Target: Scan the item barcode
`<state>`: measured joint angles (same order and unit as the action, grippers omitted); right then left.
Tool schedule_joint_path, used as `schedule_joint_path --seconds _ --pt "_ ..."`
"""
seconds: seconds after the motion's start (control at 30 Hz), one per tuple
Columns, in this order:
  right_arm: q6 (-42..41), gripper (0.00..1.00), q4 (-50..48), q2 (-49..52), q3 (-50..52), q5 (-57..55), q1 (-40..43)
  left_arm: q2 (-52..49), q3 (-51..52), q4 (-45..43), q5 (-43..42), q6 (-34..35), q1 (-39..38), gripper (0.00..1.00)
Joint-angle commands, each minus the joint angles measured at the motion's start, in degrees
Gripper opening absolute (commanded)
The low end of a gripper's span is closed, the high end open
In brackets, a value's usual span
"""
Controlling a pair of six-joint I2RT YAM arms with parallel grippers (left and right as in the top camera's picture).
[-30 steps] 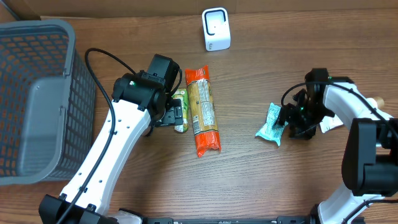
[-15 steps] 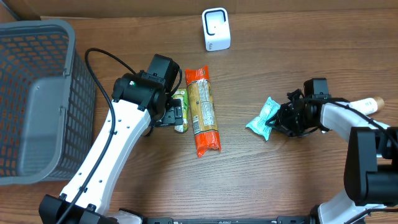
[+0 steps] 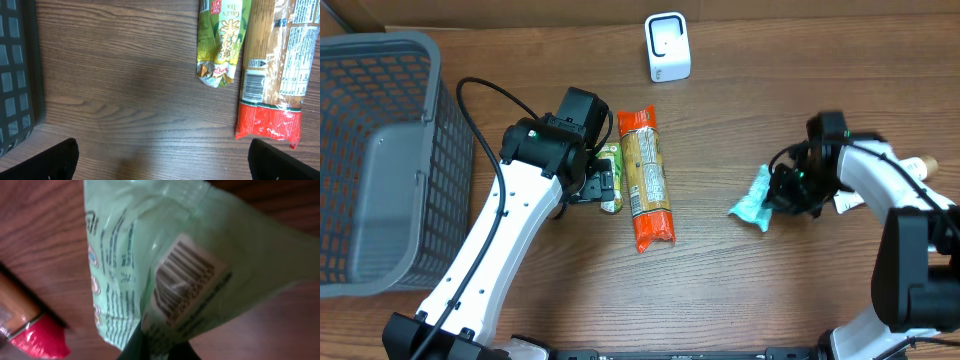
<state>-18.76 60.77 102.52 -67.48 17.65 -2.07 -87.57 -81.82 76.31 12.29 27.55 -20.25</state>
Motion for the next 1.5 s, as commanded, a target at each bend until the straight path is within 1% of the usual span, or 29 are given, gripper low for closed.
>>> schedule_joint_path --seconds 0.0,0.03,0.1,0.2,0.23,0.33,0.43,0.5,0.67,0.73,0.77,0.9,0.93,0.97,1.0,1.07,1.23,1.37,1.47 --pt "-4.0 0.04 8.6 -4.1 -12.3 -21.4 -5.0 -0.2 0.1 -0.1 0.8 1.2 0.0 1.0" --pt "-6.4 0.04 12.5 -3.8 -15.5 -28.2 -7.3 -0.2 0.1 -0.1 0.8 1.2 0.0 1.0" --pt "-10.0 0.04 17.2 -3.2 -19.3 -37.5 -11.3 -0.2 0.1 -0.1 0.7 1.2 0.0 1.0" --pt "-15.3 0.04 22.8 -0.2 -23.0 -46.6 -17.3 -0.2 0.1 -0.1 0.7 1.2 0.0 1.0" --pt "-16.1 0.04 24.9 2.0 -23.7 -49.3 -19.5 -0.2 0.1 -0.1 0.8 1.2 0.0 1.0" --pt "-16.0 0.04 29.1 8.0 -23.8 -57.9 -22.6 -0.2 0.1 -0.1 0.8 1.2 0.0 1.0" --pt "-16.1 0.04 34.0 15.1 -23.8 -67.3 -24.0 -0.2 0.1 -0.1 0.7 1.2 0.0 1.0" --pt "-17.5 0.04 34.1 19.2 -23.8 -69.9 -24.5 -0.2 0.1 -0.1 0.8 1.2 0.0 0.99" --pt "-16.4 0.04 30.9 25.4 -23.8 -69.0 -25.7 -0.2 0.1 -0.1 0.8 1.2 0.0 0.99" --pt "-16.3 0.04 29.7 26.7 -23.8 -68.5 -26.5 -0.2 0.1 -0.1 0.7 1.2 0.0 0.99" --pt "-15.6 0.05 28.8 26.9 -23.8 -67.5 -27.0 -0.2 0.1 -0.1 0.8 1.2 0.0 0.99" --pt "-10.9 0.39 25.9 27.0 -23.8 -60.9 -29.4 -0.2 0.1 -0.1 0.7 1.2 0.0 0.99" --pt "-10.8 0.57 25.8 27.0 -23.9 -59.0 -30.2 -0.2 0.1 -0.1 0.7 1.2 0.0 1.0" --pt "-10.8 0.65 25.8 27.0 -23.9 -57.8 -30.7 -0.2 0.1 -0.1 0.8 1.2 0.0 0.99" --pt "-10.7 0.7 25.9 27.0 -24.0 -56.4 -31.2 -0.2 0.1 -0.1 0.7 1.2 0.0 0.99" --pt "-10.2 0.73 25.6 27.0 -24.5 -52.8 -32.0 -0.2 0.1 -0.1 0.8 1.2 0.0 1.0" --pt "-4.2 0.73 22.1 25.6 -25.3 -40.3 -32.2 -0.2 0.1 -0.1 0.8 1.2 0.0 1.0" --pt "-0.6 0.75 18.9 20.3 -26.3 -33.4 -29.9 -0.2 0.1 -0.1 0.8 1.2 0.0 1.0" --pt "4.9 0.79 17.1 14.8 -26.5 -27.4 -26.6 -0.2 0.1 -0.1 0.8 1.2 0.0 1.0"
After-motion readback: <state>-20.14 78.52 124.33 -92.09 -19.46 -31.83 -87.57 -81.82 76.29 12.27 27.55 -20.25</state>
